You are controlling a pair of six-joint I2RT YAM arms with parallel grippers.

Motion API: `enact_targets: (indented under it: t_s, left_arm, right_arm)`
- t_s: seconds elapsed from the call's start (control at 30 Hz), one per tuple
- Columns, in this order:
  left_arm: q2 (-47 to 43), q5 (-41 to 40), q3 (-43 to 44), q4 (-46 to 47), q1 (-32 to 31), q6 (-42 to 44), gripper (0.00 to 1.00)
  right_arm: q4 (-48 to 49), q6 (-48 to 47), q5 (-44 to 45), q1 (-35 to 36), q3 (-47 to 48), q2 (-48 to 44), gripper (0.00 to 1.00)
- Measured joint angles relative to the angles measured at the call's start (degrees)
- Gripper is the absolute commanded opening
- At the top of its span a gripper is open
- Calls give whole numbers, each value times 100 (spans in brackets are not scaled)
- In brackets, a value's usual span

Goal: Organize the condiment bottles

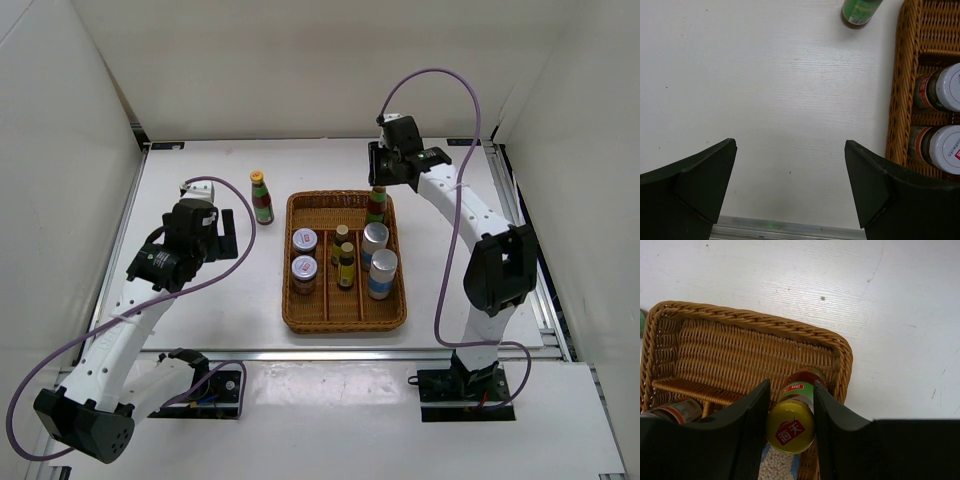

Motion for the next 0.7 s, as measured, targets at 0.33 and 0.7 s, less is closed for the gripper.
enact_targets:
  t_s: [0.33, 0.7]
  left_arm:
    - [422, 199, 221, 0, 0, 37, 100]
    - [1641, 761, 1598, 286, 0, -170, 100]
  right_arm:
    - [44, 127, -7, -7, -31, -85, 100]
    - [-149, 229, 81, 0, 354, -988, 100]
